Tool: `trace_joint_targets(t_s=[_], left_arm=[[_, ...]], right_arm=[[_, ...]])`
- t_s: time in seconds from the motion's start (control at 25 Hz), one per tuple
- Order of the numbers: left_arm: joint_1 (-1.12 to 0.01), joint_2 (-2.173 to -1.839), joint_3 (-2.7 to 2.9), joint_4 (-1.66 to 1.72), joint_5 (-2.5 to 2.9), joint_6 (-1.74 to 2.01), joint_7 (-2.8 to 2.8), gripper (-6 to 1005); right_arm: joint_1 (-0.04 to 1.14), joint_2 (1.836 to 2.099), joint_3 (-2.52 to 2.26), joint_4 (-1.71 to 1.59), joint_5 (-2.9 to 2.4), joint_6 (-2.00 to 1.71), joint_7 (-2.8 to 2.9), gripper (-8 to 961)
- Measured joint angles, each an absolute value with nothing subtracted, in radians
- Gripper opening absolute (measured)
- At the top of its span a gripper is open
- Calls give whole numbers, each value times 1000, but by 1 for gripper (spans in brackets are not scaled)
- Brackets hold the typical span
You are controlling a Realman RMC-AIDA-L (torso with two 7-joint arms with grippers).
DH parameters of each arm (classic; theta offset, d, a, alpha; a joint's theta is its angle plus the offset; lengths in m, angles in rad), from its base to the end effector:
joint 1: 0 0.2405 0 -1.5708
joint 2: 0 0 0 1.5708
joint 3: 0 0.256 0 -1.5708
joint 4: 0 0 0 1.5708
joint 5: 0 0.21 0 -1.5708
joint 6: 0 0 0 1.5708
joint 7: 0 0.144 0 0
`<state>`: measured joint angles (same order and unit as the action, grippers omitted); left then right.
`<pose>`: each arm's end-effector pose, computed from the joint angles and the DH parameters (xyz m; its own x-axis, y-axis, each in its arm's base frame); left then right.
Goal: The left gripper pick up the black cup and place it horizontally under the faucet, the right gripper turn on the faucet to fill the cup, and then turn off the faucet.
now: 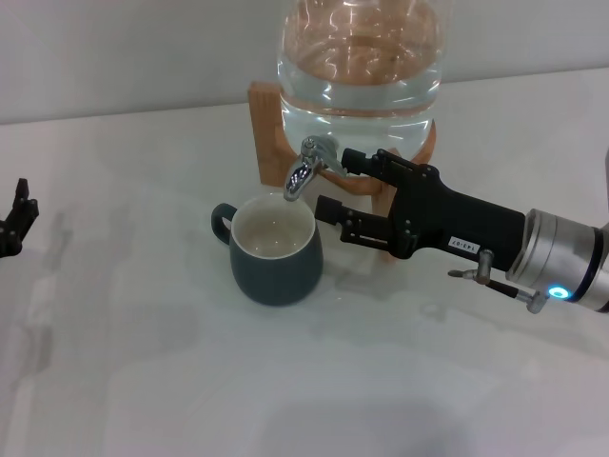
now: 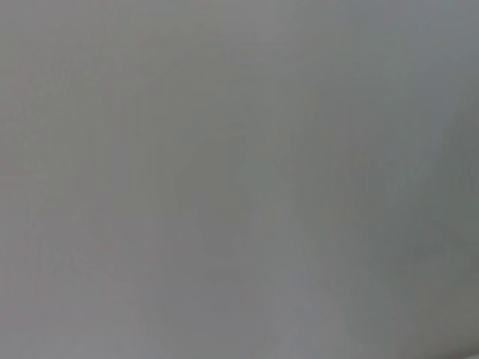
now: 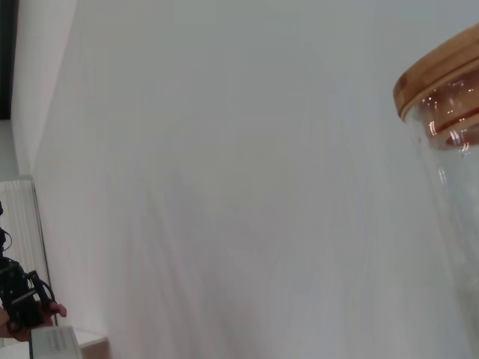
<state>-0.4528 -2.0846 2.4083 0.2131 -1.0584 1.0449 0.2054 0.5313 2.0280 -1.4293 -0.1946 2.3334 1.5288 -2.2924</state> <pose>-0.3291 0.3387 -0.0286 0.8700 0.0193 0.4927 0.4921 -0.0977 -0.8650 0.2381 0.3169 -0.0324 0.5513 -0.0810 -0.8303 -0.4506 -0.8666 -0.2146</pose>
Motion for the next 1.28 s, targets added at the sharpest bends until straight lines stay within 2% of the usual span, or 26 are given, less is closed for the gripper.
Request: trace_joint_targets(t_s=[1.28], left_arm=[[-457, -2085, 2408, 204, -1058, 1045, 206, 895]], right_arm=[[512, 2028, -1503, -273, 2368, 1533, -2224, 823]])
